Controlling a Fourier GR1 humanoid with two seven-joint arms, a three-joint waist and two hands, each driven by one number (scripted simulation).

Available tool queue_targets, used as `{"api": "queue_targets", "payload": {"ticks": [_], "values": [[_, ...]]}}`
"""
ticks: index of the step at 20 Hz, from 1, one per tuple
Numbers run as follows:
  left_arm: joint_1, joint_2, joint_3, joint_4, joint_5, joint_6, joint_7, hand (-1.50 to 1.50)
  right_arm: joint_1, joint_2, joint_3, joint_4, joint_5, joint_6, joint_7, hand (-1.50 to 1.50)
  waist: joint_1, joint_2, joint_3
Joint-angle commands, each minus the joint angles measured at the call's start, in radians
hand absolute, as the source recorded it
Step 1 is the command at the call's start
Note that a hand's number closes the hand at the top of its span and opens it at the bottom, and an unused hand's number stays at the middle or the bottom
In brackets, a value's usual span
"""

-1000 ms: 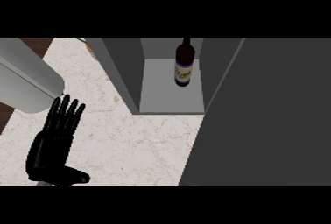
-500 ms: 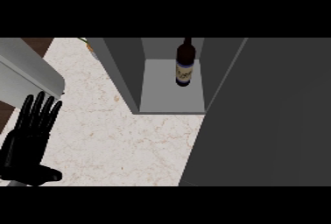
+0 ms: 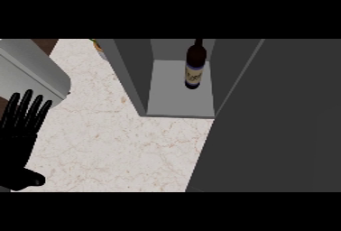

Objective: Pick up the wine, place it into the cabinet and close the cabinet

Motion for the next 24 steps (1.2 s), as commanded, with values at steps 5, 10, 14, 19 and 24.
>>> {"api": "queue_targets", "payload": {"ticks": [5, 10, 14, 19, 24], "values": [[-0.016, 0.026, 0.03, 0.016, 0.03, -0.029, 0.027, -1.5, -0.224, 0.227, 0.121, -0.023, -0.076, -0.04, 0.185, 1.5, 0.03, 0.004, -0.002], [-0.031, 0.036, 0.032, 0.03, 0.017, -0.049, 0.025, -1.5, -0.433, 0.368, 0.09, 0.135, -0.075, -0.069, 0.29, 1.5, 0.048, 0.005, -0.003], [-0.024, 0.049, 0.054, 0.043, 0.043, -0.064, 0.046, -1.5, -0.66, 0.58, 0.113, 0.296, -0.001, -0.148, 0.428, 1.5, 0.015, -0.004, 0.0], [-0.008, 0.017, 0.063, 0.072, 0.021, -0.09, 0.009, -1.5, -0.973, 0.621, 0.055, 0.539, -0.073, -0.308, 0.454, 1.5, 0.003, -0.002, 0.003], [-0.01, 0.063, 0.128, 0.108, 0.048, -0.142, 0.036, -1.5, -1.171, 0.625, -0.052, 0.743, -0.201, -0.352, 0.41, 1.5, -0.004, -0.002, 0.005]]}}
